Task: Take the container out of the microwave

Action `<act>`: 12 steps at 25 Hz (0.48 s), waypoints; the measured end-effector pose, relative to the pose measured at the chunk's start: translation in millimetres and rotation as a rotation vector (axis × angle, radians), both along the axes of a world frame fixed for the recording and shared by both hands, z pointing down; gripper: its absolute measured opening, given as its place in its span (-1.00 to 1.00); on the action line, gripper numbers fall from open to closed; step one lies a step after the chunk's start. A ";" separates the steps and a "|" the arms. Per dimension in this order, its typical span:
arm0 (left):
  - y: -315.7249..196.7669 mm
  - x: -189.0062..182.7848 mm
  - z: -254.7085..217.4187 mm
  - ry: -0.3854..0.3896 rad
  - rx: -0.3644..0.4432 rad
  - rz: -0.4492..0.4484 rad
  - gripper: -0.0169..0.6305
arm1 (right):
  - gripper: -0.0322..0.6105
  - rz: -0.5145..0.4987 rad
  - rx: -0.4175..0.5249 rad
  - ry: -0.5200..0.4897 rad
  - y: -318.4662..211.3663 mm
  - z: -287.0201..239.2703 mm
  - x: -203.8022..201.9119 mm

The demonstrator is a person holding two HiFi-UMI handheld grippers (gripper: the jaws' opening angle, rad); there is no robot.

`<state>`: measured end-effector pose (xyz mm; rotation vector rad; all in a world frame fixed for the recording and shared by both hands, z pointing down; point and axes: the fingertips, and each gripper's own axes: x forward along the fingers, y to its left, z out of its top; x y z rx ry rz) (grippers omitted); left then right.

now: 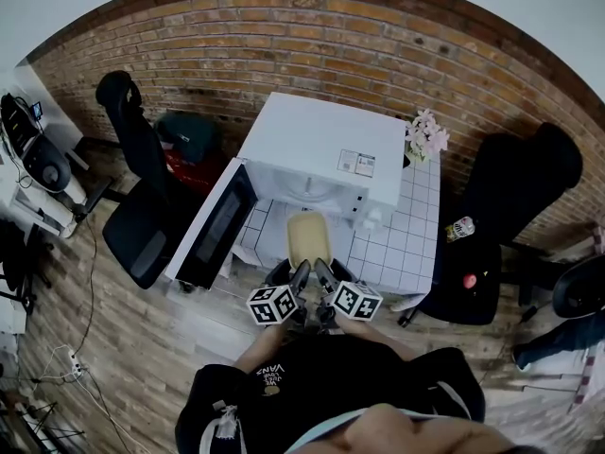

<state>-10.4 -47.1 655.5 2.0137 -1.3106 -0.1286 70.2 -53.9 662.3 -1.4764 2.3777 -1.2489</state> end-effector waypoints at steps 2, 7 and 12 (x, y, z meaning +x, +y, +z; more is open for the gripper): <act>2.7 1.2 2.0 -0.002 -0.002 -0.003 -0.24 | -0.23 -0.005 -0.006 0.003 2.5 3.1 1.6; 9.6 1.8 5.2 -0.010 -0.012 -0.009 -0.24 | -0.23 -0.020 -0.015 -0.008 8.4 6.5 1.2; 12.9 2.1 4.5 -0.018 -0.014 -0.017 -0.24 | -0.24 -0.038 -0.020 -0.011 11.0 6.4 0.7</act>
